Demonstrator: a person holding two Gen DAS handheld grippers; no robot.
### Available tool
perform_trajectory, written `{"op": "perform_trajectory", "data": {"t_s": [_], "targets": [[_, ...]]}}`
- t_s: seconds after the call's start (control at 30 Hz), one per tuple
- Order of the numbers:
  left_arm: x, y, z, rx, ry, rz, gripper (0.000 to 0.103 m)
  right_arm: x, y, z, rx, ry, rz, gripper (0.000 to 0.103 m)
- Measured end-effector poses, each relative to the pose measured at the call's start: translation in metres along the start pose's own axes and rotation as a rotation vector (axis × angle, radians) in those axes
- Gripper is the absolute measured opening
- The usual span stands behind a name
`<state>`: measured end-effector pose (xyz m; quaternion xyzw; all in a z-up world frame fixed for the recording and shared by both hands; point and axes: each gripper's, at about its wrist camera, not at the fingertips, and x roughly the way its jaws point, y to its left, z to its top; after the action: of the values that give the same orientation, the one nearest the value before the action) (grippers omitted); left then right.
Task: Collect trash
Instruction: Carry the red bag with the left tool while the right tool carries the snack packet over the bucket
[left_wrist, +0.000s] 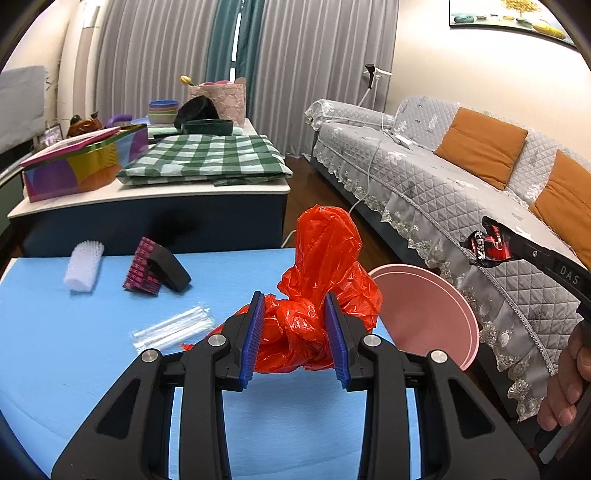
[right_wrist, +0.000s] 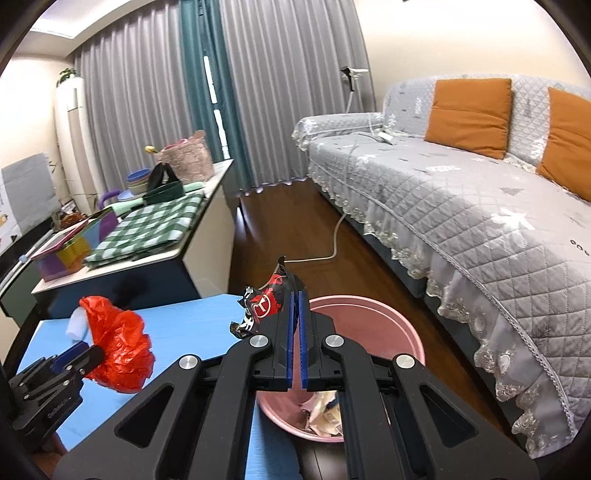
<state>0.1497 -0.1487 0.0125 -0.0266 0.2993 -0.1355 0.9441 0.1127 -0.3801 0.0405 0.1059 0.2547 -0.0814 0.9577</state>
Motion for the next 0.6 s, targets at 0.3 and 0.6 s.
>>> {"op": "perform_trajectory", "data": {"t_s": [0.3,0.6], "targets": [[0.008,-0.025,0.003,0.020,0.012,-0.032,0.033,0.001,-0.022,0.004,0.033,-0.013,-0.042,0.003],[0.022,-0.048,0.004,0.039,0.026,-0.054,0.033,0.008,-0.042,0.007,0.067,-0.020,-0.086,0.003]]}}
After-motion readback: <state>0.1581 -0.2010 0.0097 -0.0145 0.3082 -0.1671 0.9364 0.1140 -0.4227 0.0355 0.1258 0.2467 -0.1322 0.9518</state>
